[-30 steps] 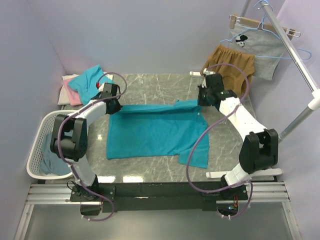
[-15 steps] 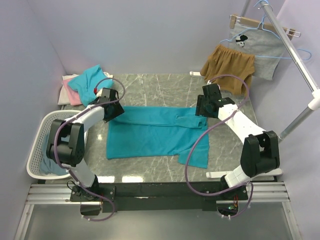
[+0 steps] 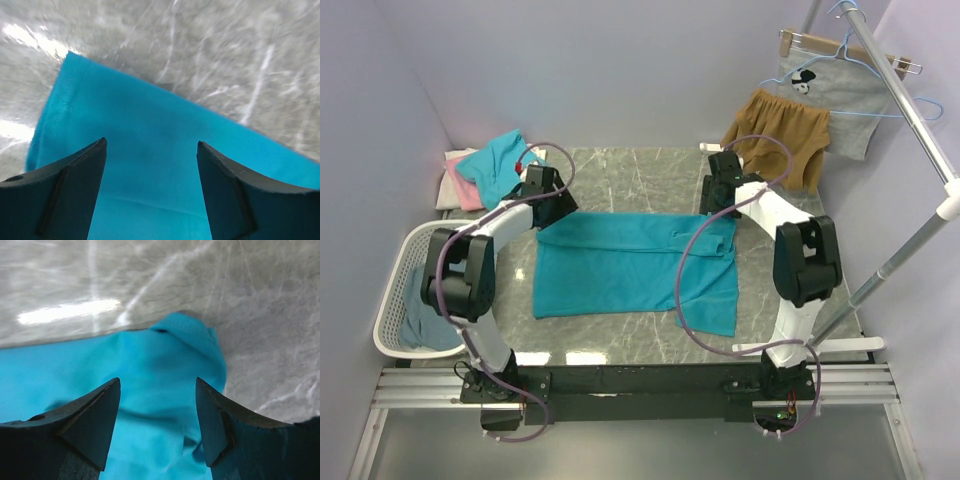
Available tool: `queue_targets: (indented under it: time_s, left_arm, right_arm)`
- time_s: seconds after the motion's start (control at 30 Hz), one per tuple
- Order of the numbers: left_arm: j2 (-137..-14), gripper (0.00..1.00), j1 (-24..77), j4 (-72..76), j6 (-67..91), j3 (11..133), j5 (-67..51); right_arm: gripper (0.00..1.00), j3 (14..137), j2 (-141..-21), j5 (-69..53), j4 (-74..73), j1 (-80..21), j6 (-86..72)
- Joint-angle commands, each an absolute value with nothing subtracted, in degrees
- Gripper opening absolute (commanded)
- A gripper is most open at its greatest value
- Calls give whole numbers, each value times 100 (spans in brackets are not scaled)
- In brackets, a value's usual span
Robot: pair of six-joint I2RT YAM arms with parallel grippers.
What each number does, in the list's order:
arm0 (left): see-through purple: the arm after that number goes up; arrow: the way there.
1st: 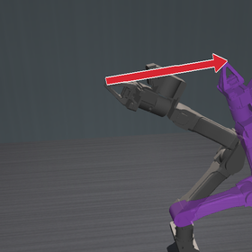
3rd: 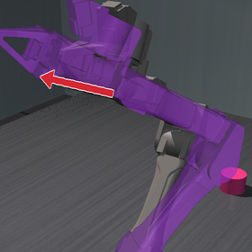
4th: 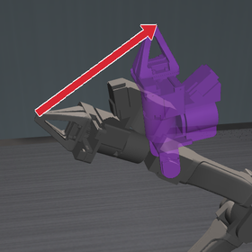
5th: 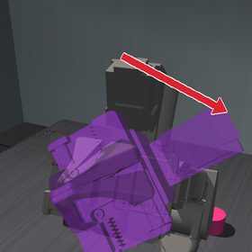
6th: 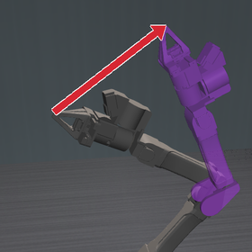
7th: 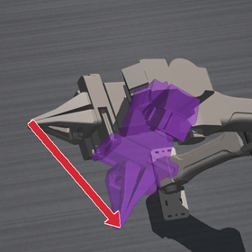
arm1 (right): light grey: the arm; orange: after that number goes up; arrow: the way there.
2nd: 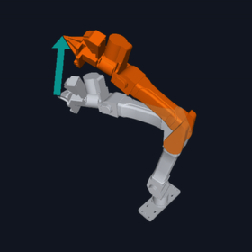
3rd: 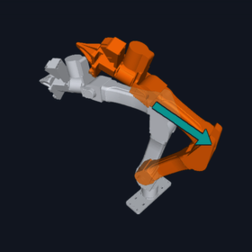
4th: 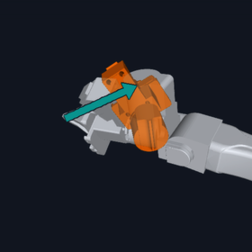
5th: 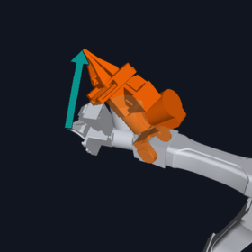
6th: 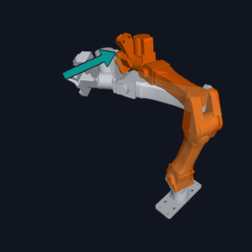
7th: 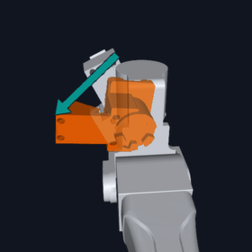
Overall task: Fold and stack the t-shirts
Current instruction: Fold the flattened tshirt in 1/3 of the way
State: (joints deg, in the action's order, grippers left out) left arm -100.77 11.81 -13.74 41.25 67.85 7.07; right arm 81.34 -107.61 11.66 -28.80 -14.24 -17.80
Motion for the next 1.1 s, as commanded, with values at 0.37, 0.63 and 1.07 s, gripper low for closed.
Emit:
queue_targets:
  time_s: [0.37,0.63,1.07]
  left_arm:
    - [-10819,78,1169,-721,4034,6829,624]
    - [-10951,77,1143,-598,3973,6768,729]
    - [-11065,45,826,-404,4104,6460,615]
  right_arm:
    - [69,8552,-11267,1319,-2910,-668,-1705]
    - [66,8359,-11399,-181,-2444,-186,-1828]
    - [0,7374,-11005,-1329,-1178,527,-2460]
